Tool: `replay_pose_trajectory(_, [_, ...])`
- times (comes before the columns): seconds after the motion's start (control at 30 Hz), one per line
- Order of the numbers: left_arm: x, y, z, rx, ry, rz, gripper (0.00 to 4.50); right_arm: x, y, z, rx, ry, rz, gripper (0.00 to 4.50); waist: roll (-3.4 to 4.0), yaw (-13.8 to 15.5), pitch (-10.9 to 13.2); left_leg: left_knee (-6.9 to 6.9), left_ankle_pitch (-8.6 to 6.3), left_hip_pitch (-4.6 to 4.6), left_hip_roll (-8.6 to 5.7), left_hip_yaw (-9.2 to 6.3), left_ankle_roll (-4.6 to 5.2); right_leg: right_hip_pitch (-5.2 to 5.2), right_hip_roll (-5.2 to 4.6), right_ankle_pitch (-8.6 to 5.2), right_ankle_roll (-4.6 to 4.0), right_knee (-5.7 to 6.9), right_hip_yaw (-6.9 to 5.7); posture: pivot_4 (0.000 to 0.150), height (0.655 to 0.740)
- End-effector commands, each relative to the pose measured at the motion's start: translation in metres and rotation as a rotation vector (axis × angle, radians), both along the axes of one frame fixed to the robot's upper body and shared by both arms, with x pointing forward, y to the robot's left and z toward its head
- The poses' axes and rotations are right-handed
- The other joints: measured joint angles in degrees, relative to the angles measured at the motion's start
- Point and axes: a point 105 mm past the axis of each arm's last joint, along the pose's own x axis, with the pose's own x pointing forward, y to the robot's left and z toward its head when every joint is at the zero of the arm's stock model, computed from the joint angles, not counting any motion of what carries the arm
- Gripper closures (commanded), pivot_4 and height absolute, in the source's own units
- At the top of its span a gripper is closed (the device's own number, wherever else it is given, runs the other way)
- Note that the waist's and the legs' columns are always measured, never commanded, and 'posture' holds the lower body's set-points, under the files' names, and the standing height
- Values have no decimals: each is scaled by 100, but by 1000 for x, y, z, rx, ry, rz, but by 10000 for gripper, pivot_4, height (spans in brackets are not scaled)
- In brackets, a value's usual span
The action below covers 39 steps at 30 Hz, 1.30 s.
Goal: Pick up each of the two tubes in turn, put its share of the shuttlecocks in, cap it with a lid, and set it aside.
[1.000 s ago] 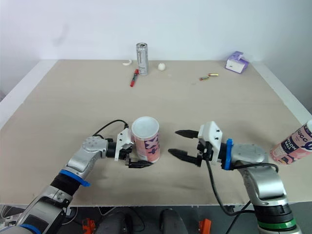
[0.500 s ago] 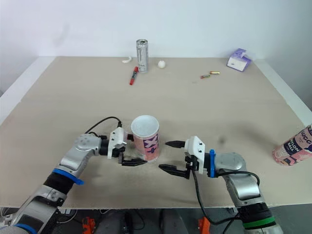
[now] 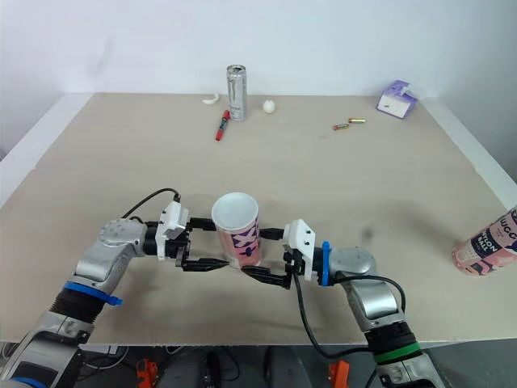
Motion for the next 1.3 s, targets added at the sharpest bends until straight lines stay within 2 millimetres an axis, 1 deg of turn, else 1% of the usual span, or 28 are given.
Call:
replay_pose_trajectory(0.03, [-2, 4, 10, -16, -39, -3, 0, 3, 5, 6, 14, -31, 7, 304, 0, 0, 0, 0, 0, 0, 0, 0, 0, 0, 0, 0, 0, 0, 0, 1500, 7400])
replay_pose_trajectory(0.2, [-7, 10, 10, -4, -61, -3, 0, 9, 18, 1, 13, -26, 21, 304, 0, -15, 0, 0, 0, 0, 0, 0, -1, 0, 0, 0, 0, 0, 0, 1500, 7400])
replay_pose_trajectory(0.37, [-11, 12, 11, -10, -68, -3, 0, 13, 25, -2, 15, -21, 29, 304, 0, -15, 1, 0, 4, 2, 3, 0, -7, -3, 4, 2, -4, 6, 2, 1500, 7400])
replay_pose_trajectory(0.6, [-12, 15, 8, -16, -71, 18, 0, 19, 35, -1, 25, -32, 35, 304, 0, -15, 1, 2, 9, 2, 1, 3, -15, -2, 0, 7, -3, 6, 4, 1500, 7400])
replay_pose_trajectory(0.67, [-11, 16, 7, -11, -74, 25, 0, 18, 35, -3, 5, -35, 49, 5261, 0, -16, 1, 2, 10, 3, 2, 3, -17, -2, 1, 8, -4, 7, 3, 1500, 7400])
replay_pose_trajectory(0.7, [-11, 15, 7, -11, -75, 28, 0, 18, 35, -4, 0, -38, 51, 6897, 0, -15, 1, 2, 12, 4, 3, 2, -20, -2, 3, 9, -6, 11, 3, 1500, 7400])
replay_pose_trajectory(0.73, [-10, 15, 6, -11, -76, 29, 0, 18, 34, -4, -7, -44, 52, 11456, 0, -15, 1, 2, 12, 4, 3, 2, -20, -2, 3, 9, -6, 11, 3, 1500, 7400])
replay_pose_trajectory(0.93, [-10, 12, 7, -15, -87, 27, 0, 17, 30, 0, 4, -61, 31, 11456, 0, -15, 1, 3, 13, 5, 2, 3, -22, 0, 2, 11, -6, 11, 3, 1500, 7400])
replay_pose_trajectory(1.0, [-9, 9, 10, -23, -97, 22, 0, 16, 24, 4, 18, -69, -2, 11456, 0, -15, 1, 3, 14, 6, 2, 3, -22, 0, 2, 11, -5, 11, 3, 1500, 7400])
replay_pose_trajectory(1.07, [-8, 5, 14, -31, -105, 12, 0, 18, 10, 12, 63, -69, -100, 11456, 0, -15, 1, 3, 14, 5, 2, 3, -22, 0, 1, 11, -5, 11, 3, 1500, 7400])
replay_pose_trajectory(1.13, [-9, 1, 16, -39, -108, -2, 0, 26, -17, 21, 135, -62, -291, 11456, 0, 12, 1, 3, 14, 2, -1, -1, -23, 1, -2, 10, -2, 11, 2, 1500, 7400])
replay_pose_trajectory(1.17, [-10, -1, 17, -41, -108, -11, 0, 31, -36, 25, 167, -64, -417, 11456, 0, 13, 1, 3, 14, 2, -1, 2, -23, 0, -3, 10, -2, 11, 4, 1500, 7400])
replay_pose_trajectory(1.2, [-11, -3, 17, -43, -107, -20, 0, 38, -62, 28, 197, -70, -578, 11456, 0, 12, 1, 3, 14, 1, -1, 3, -23, -1, -3, 10, -2, 11, 4, 1500, 7400])
replay_pose_trajectory(1.23, [-11, -4, 17, -44, -106, -25, 0, 42, -80, 29, 212, -73, -678, 11456, 0, 14, 1, 4, 14, 1, -4, 2, -24, 0, -5, 11, 0, 11, 5, 1500, 7400])
replay_pose_trajectory(1.27, [-11, -5, 18, -46, -105, -32, 0, 46, -103, 30, 229, -74, -810, 11456, 0, 20, 1, 4, 14, 0, -4, 2, -24, 1, -7, 11, 0, 10, 4, 1500, 7400])
replay_pose_trajectory(1.3, [-11, -6, 18, -48, -103, -35, 0, 48, -122, 29, 239, -78, -913, 11456, 0, 31, 1, 4, 14, 0, -5, 3, -24, 1, -7, 12, 1, 10, 5, 1500, 7400])
